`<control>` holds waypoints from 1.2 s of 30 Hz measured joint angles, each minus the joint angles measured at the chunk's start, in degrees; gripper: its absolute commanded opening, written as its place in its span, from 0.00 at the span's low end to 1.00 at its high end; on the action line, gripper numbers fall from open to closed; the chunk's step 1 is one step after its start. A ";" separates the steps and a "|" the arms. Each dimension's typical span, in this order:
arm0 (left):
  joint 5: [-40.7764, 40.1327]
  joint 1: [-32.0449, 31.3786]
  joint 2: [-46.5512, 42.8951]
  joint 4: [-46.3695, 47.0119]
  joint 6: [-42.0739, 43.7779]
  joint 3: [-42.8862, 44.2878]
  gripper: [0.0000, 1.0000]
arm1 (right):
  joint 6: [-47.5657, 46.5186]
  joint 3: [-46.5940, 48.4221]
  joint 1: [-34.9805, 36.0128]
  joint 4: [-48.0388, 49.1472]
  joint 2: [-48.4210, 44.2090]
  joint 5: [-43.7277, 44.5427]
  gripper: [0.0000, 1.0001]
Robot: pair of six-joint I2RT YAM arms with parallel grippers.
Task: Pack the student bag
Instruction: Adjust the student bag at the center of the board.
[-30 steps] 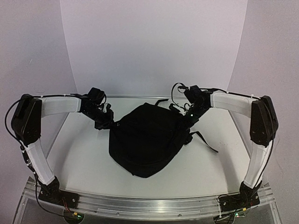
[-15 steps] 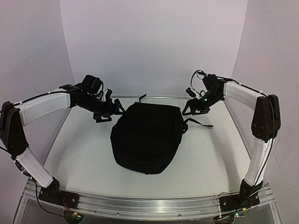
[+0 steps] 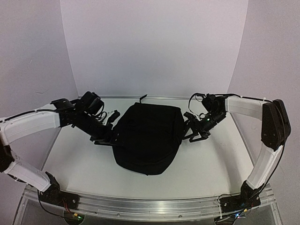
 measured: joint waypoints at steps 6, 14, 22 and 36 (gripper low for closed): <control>-1.61 -4.56 -9.53 -2.55 -4.51 -7.66 0.71 | 0.22 -3.00 2.12 1.19 0.00 -0.92 0.83; -5.19 -13.17 4.43 0.52 -4.90 -10.52 0.61 | -1.70 -5.53 11.03 3.54 -2.01 1.92 0.73; -7.78 -13.31 12.62 11.35 -8.02 -11.49 0.57 | -9.91 -8.15 17.25 9.37 -19.79 14.30 0.63; -15.43 -1.73 -8.51 16.93 -22.70 -17.13 0.66 | -21.12 -8.12 37.76 24.08 -12.44 25.82 0.56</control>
